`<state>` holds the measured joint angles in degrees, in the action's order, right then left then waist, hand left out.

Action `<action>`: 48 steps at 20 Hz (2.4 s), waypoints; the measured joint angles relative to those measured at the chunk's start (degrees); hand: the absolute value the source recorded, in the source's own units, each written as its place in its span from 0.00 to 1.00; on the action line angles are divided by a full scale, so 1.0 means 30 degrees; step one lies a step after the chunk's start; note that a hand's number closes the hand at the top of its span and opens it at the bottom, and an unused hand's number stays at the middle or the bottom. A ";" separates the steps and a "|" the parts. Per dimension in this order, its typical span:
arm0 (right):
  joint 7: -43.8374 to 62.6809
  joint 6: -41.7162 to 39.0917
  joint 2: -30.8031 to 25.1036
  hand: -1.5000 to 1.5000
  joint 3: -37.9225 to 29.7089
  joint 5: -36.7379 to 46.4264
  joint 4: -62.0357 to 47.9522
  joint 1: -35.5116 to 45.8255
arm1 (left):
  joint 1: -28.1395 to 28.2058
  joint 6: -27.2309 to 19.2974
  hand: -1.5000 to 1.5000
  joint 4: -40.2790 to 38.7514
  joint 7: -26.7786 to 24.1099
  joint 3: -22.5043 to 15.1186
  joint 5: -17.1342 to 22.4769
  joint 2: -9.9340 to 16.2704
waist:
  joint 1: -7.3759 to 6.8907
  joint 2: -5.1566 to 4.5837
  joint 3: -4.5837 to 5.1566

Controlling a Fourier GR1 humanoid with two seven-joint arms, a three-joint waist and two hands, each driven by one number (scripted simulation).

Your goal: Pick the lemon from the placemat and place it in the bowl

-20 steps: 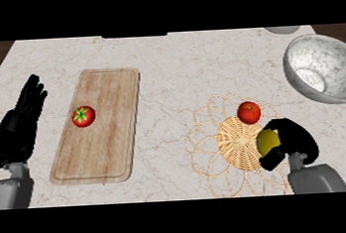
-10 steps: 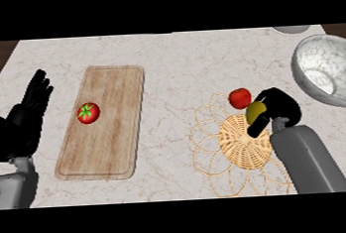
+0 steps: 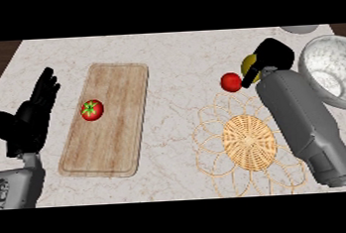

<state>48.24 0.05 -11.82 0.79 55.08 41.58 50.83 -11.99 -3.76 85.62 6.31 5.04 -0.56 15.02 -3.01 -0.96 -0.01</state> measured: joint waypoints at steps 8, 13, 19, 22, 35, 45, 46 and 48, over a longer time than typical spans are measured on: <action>0.2622 0.2844 -0.0854 1.00 0.1148 0.3689 0.0233 0.3380 | 0.0029 -0.0042 0.50 -0.0082 0.0284 0.0405 0.0038 0.0217 | 0.0537 0.0248 0.0016; 0.3299 0.3326 -0.1497 1.00 0.0686 0.4636 0.0862 0.4534 | 0.0704 -0.0047 0.50 0.0309 0.0084 0.0459 -0.0032 0.0131 | 0.0707 0.0315 0.0018; 0.2995 0.3850 -0.2703 1.00 -0.0508 0.4579 0.1877 0.3819 | 0.0969 0.0289 0.50 0.0410 0.0068 0.0940 0.0212 0.0386 | 0.0893 0.0329 0.0009; 0.2121 0.4647 -0.3433 1.00 -0.1516 0.3910 0.1865 0.3417 | 0.1056 0.0334 0.50 0.0373 -0.0075 0.0954 0.0166 0.0306 | 0.0883 0.0300 0.0002; -0.5214 0.9270 -0.6382 1.00 -0.5310 0.0887 -0.3265 0.1389 | 0.0653 0.0191 0.50 0.0565 0.0133 0.0699 -0.0277 -0.0175 | 0.0568 0.0131 -0.0021; -0.6901 0.7603 -0.8396 0.00 -0.7508 -0.0829 -0.8137 0.0794 | 0.0605 0.0345 0.50 0.0911 0.0430 0.0630 -0.0320 -0.0204 | 0.0324 0.0011 -0.0048; -0.7426 0.7259 -0.8570 0.00 -0.7762 -0.1134 -0.8415 0.0638 | 0.0663 0.0494 0.50 0.0901 0.0385 0.0727 -0.0171 -0.0146 | 0.0322 0.0015 -0.0049; -0.8838 0.6890 -0.8698 0.00 -0.8244 -0.1758 -0.8736 0.0239 | 0.0533 0.0607 0.50 0.0905 0.0512 0.0830 -0.0042 -0.0079 | 0.0350 0.0022 -0.0055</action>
<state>21.73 20.72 -37.92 -23.94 49.81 15.37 51.55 -10.39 -1.94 88.33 7.85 7.53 -0.69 14.78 -1.96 -0.90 -0.17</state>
